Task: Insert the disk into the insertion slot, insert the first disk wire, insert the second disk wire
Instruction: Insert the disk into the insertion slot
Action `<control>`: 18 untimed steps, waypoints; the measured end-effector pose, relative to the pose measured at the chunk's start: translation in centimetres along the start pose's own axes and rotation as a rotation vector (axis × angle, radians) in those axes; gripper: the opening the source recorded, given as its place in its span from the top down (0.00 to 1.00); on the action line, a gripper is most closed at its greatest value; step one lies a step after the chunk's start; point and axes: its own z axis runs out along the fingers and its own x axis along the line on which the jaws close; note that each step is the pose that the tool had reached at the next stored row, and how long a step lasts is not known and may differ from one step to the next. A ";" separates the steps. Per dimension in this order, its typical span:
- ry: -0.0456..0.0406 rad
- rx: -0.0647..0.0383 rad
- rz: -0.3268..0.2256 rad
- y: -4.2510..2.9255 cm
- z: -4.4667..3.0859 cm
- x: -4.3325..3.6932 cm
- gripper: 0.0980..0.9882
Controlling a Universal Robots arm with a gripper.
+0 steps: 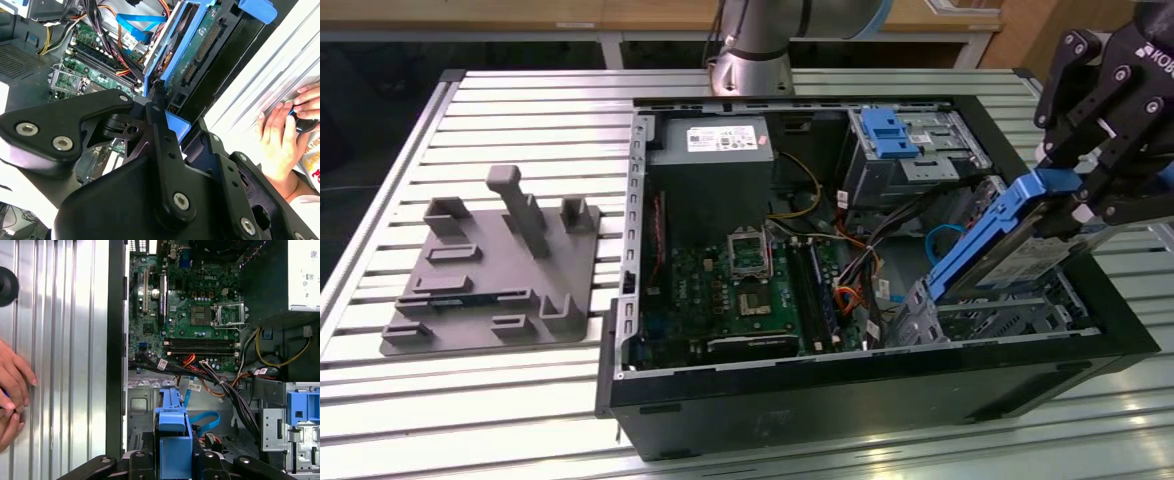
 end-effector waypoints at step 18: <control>-0.0003 -0.031 0.003 -0.24 0.20 0.01 0.70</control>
